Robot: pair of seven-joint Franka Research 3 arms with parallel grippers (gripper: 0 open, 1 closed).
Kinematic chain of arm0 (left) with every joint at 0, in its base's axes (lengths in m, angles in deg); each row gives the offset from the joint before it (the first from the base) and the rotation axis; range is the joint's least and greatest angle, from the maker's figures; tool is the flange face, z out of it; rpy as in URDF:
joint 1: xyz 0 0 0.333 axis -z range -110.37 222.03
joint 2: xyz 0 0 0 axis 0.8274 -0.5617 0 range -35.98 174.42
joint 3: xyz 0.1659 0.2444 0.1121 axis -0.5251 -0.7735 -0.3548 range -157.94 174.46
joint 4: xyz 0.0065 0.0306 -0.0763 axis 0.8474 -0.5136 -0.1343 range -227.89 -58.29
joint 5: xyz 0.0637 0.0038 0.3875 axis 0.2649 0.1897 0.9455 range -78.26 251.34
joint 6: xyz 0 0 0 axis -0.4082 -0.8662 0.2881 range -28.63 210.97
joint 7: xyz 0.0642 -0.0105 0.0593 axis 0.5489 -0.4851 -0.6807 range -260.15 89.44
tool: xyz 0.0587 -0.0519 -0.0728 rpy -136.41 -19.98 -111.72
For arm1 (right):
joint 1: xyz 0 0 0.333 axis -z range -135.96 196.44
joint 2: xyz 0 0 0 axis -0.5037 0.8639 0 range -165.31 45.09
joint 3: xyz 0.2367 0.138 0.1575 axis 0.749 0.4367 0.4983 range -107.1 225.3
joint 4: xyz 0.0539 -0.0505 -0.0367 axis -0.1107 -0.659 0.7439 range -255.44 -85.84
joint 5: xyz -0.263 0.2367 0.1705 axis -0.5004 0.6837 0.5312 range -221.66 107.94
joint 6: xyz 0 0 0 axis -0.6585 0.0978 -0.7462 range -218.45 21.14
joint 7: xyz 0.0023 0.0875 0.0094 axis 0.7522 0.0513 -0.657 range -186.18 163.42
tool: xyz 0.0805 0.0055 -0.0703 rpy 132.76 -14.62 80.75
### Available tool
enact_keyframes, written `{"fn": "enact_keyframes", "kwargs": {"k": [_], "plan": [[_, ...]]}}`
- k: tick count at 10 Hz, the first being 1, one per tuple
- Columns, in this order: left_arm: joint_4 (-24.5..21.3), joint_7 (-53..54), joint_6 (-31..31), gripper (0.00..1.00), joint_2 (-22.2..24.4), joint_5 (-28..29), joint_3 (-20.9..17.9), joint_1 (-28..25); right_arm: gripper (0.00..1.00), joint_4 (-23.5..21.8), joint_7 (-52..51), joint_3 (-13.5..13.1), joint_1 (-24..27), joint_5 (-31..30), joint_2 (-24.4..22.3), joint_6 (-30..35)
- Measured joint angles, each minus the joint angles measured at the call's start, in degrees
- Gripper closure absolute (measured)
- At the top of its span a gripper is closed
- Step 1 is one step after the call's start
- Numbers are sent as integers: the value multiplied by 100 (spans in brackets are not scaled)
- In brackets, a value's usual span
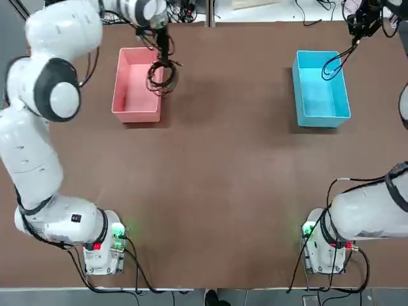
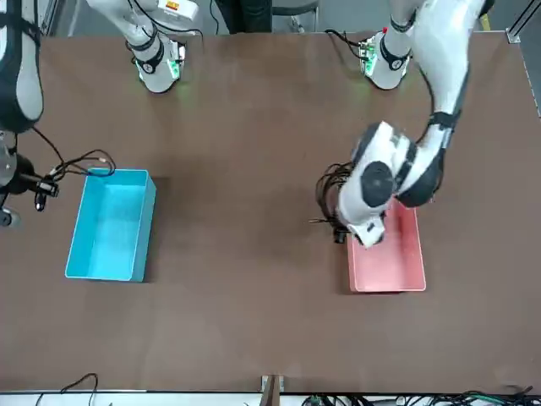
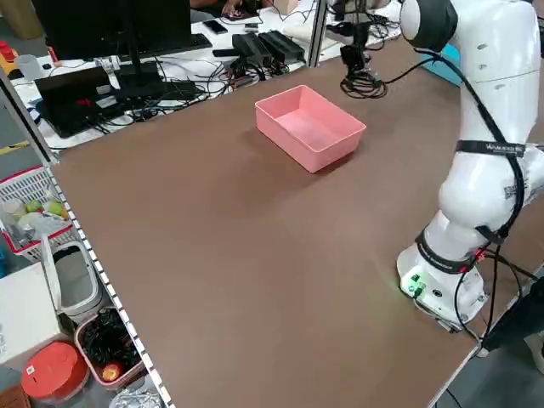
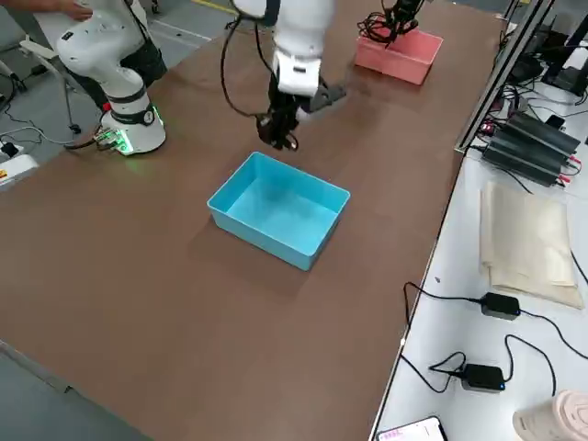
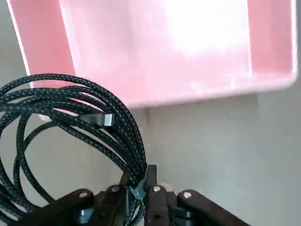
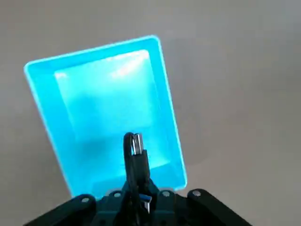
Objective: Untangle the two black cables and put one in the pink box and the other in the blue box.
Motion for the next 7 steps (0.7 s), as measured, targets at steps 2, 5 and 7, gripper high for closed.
{"fn": "enact_keyframes", "kwargs": {"k": [2,5,7], "plan": [[-712,552,405,85,241,168,23,-549,93,-14,-15,68,-16,-8,472,-648],[-1133,786,894,85,246,358,22,-947,93,-30,-15,134,-86,-11,975,-1202],[-1177,886,1063,85,194,447,20,-1116,93,-33,-15,143,-133,-11,1159,-1428]]}}
